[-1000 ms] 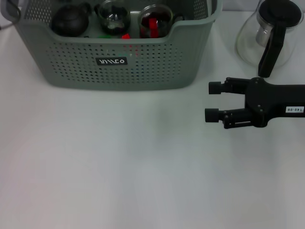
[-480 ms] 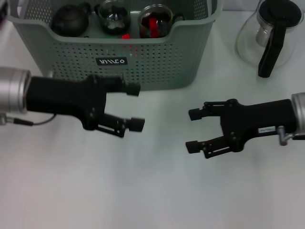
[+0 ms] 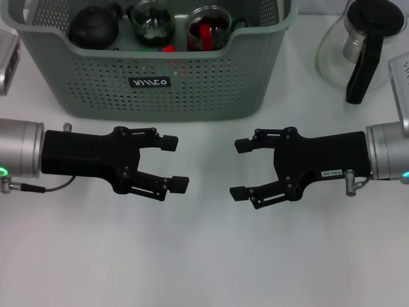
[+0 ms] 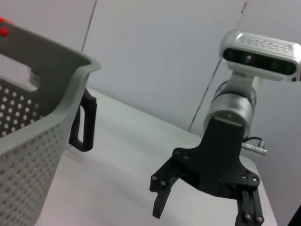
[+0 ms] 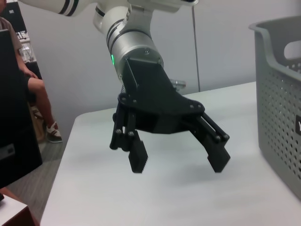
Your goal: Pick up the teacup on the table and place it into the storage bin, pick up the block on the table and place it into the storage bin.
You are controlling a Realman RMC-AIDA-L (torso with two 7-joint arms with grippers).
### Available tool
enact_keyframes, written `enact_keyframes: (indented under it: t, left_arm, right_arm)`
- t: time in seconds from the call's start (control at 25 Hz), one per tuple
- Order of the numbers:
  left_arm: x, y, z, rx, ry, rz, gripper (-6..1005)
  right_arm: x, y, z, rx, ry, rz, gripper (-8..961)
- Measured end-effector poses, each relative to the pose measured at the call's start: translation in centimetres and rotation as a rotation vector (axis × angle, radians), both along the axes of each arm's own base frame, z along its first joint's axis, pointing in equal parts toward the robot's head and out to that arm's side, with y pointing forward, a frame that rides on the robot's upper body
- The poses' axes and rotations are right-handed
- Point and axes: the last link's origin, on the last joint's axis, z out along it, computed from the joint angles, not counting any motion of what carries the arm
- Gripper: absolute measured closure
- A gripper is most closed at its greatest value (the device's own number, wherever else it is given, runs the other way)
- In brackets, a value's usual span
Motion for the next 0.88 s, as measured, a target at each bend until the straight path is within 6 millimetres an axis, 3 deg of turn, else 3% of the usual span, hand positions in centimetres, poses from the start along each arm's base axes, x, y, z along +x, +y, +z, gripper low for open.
enact_keyframes:
  t: [0.88]
  left_arm:
    - [0.1, 0.8, -1.5, 0.012, 0.059, 0.007, 36]
  right_arm:
    - [0.3, 0.4, -0.4, 0.028, -0.013, -0.01, 8]
